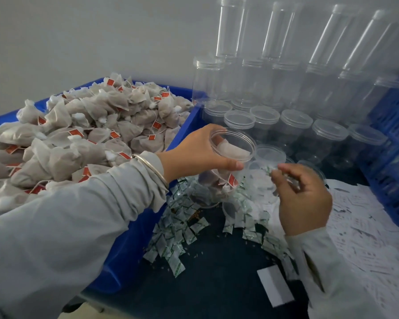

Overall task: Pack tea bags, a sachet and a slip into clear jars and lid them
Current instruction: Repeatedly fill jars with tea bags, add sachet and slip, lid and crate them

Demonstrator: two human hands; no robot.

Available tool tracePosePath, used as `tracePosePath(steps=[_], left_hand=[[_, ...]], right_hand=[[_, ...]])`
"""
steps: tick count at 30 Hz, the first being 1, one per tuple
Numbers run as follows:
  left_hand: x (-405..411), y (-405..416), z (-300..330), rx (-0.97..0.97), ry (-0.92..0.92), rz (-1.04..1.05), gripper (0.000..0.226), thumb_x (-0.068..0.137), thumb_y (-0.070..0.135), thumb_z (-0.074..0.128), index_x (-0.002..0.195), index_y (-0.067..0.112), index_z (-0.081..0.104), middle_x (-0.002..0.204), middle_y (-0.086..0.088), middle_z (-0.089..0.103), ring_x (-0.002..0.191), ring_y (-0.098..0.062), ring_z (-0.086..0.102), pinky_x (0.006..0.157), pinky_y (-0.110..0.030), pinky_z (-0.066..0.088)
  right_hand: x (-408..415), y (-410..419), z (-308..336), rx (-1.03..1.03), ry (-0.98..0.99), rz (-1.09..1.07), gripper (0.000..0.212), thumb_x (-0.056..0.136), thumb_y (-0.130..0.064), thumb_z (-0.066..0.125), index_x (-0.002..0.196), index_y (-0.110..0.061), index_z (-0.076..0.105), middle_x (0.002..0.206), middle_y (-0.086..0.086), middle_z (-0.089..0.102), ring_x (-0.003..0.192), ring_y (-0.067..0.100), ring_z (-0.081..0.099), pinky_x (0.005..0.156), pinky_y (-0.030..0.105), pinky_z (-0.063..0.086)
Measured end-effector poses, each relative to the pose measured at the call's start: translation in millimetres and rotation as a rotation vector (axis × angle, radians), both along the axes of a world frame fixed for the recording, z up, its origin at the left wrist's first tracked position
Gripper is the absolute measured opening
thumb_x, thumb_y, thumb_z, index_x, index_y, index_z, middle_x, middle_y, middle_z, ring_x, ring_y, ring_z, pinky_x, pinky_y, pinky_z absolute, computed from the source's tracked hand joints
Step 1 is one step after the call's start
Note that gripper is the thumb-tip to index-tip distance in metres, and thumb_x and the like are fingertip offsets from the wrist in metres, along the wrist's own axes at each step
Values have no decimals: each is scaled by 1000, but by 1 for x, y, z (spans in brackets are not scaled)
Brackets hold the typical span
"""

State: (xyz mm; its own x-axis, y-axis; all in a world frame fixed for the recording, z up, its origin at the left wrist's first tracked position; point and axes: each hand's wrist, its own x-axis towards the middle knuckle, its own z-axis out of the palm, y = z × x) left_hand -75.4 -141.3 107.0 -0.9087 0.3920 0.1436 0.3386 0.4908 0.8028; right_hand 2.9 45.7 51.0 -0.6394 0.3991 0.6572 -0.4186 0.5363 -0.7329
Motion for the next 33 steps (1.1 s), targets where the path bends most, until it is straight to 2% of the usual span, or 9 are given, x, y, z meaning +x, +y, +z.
tracePosePath(steps=[2, 5, 12, 16, 19, 24, 26, 30, 33], left_hand=[[2, 3, -1, -43, 16, -32, 89, 57, 50, 83, 132, 23, 44, 116, 13, 55, 105, -2, 53, 78, -9, 39], [5, 4, -1, -82, 25, -64, 88, 57, 49, 83, 132, 23, 44, 117, 12, 55, 106, -2, 53, 78, -7, 38], [11, 10, -1, -68, 32, -98, 75, 58, 43, 86, 123, 32, 49, 113, 19, 57, 103, 8, 53, 80, -9, 40], [14, 13, -1, -61, 28, -108, 72, 58, 44, 86, 119, 36, 49, 112, 21, 56, 103, 9, 52, 80, -9, 39], [16, 13, -2, -41, 16, -94, 75, 57, 44, 86, 121, 34, 48, 113, 18, 57, 103, 7, 52, 81, -10, 39], [19, 18, 0, -26, 13, -43, 104, 39, 61, 76, 131, 23, 47, 117, 11, 58, 107, -3, 55, 88, -18, 43], [21, 21, 1, -16, 24, -24, 106, 38, 64, 75, 132, 23, 46, 117, 11, 58, 108, -4, 56, 91, -22, 43], [22, 31, 1, 9, 16, 0, 103, 42, 62, 77, 133, 24, 46, 115, 12, 59, 106, -3, 55, 86, -19, 42], [20, 39, 1, 15, 11, 3, 99, 43, 62, 78, 130, 25, 48, 111, 14, 59, 103, -1, 56, 79, -15, 41]], right_hand=[[0, 2, 22, 19, 97, -47, 19, 83, -5, 68, 94, -20, 63, 92, 0, 62, 80, -7, 58, 73, 2, 44], [-2, -4, 46, 39, 183, 14, 20, 83, -1, 66, 95, -17, 63, 92, 2, 61, 81, -13, 56, 73, 2, 43], [-8, -26, 40, 349, 143, 116, 14, 81, 2, 66, 93, -3, 70, 93, -1, 61, 87, 8, 58, 80, 24, 52], [-9, -22, 38, 294, 104, 141, 18, 78, 5, 67, 95, -2, 70, 93, -6, 57, 86, 2, 57, 80, 11, 49], [-5, -13, 40, 282, 105, 123, 18, 79, 5, 65, 95, -2, 70, 93, -6, 57, 86, 2, 56, 80, 12, 49], [24, 18, 27, 275, 9, 58, 19, 81, 6, 65, 97, -5, 70, 93, -6, 59, 81, 2, 58, 80, 5, 45], [42, 31, 14, 367, -60, 59, 20, 81, 6, 68, 97, -5, 71, 93, -5, 61, 80, 6, 61, 80, 8, 48], [87, 44, -26, 621, -356, 219, 22, 85, -13, 68, 107, -17, 70, 105, -10, 65, 97, 1, 56, 91, 16, 45], [121, 41, -54, 828, -503, 303, 43, 96, -49, 39, 110, -23, 71, 119, -12, 64, 109, 0, 57, 94, 15, 46]])
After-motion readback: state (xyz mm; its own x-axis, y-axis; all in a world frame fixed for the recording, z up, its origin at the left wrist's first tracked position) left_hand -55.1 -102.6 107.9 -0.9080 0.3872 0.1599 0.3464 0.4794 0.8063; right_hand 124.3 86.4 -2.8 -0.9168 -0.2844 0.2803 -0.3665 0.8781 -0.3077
